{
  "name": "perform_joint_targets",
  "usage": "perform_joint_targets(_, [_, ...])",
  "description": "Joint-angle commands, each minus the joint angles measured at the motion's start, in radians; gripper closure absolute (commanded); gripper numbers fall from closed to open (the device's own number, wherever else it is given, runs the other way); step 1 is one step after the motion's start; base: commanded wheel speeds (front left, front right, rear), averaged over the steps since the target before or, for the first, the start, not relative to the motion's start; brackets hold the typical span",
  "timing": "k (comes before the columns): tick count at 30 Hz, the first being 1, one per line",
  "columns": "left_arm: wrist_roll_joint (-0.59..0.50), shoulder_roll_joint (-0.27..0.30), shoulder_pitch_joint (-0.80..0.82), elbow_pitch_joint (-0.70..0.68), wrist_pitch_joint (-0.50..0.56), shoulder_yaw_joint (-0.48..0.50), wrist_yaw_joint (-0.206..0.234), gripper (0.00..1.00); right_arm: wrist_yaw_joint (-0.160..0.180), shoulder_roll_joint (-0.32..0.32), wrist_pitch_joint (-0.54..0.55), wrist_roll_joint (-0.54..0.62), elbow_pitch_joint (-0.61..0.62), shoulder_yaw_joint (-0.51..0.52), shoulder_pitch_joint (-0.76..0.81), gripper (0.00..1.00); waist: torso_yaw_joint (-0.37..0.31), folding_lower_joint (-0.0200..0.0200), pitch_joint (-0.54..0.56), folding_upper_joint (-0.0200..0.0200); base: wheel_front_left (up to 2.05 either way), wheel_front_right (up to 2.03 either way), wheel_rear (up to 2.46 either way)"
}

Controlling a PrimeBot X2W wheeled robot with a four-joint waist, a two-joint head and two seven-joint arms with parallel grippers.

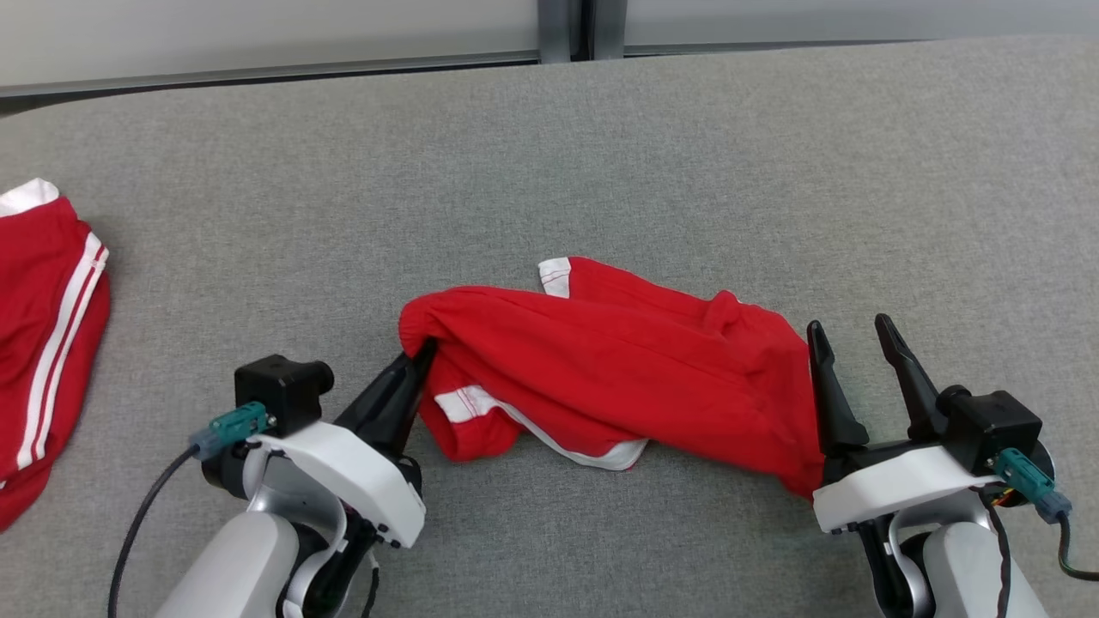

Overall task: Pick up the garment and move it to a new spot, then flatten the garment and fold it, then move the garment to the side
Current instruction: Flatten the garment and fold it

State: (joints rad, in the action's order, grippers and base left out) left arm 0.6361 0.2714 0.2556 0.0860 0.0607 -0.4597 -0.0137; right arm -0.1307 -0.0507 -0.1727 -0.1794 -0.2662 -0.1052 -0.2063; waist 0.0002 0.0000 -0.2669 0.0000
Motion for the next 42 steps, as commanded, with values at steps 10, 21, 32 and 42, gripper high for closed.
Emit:
perform_joint_targets(10, [0.018,-0.016,0.126,0.250,-0.079,0.031,-0.050,0.09,0.000,-0.001,-0.016,-0.004,-0.022,-0.006,-0.027,0.00,-0.029,0.0000,-0.024,0.0000,0.00,0.00,0.00])
perform_joint_targets(21, [-0.048,-0.036,0.066,0.288,-0.286,0.061,0.026,0.00,0.000,-0.002,-0.010,0.010,-0.027,0.007,0.003,0.00,0.000,0.0000,0.055,0.0000,0.00,0.00,0.00])
perform_joint_targets(32, [-0.099,-0.013,-0.019,0.271,-0.324,0.103,0.057,0.00,0.000,-0.019,0.021,0.013,-0.001,0.016,0.057,0.00,0.031,0.0000,0.148,0.0000,0.00,0.00,0.00])
perform_joint_targets(42, [-0.228,-0.017,-0.119,0.138,-0.325,0.210,0.095,0.00,0.000,-0.027,0.048,0.013,0.029,0.017,0.123,0.00,0.040,0.0000,0.222,0.0000,0.00,0.00,0.00])
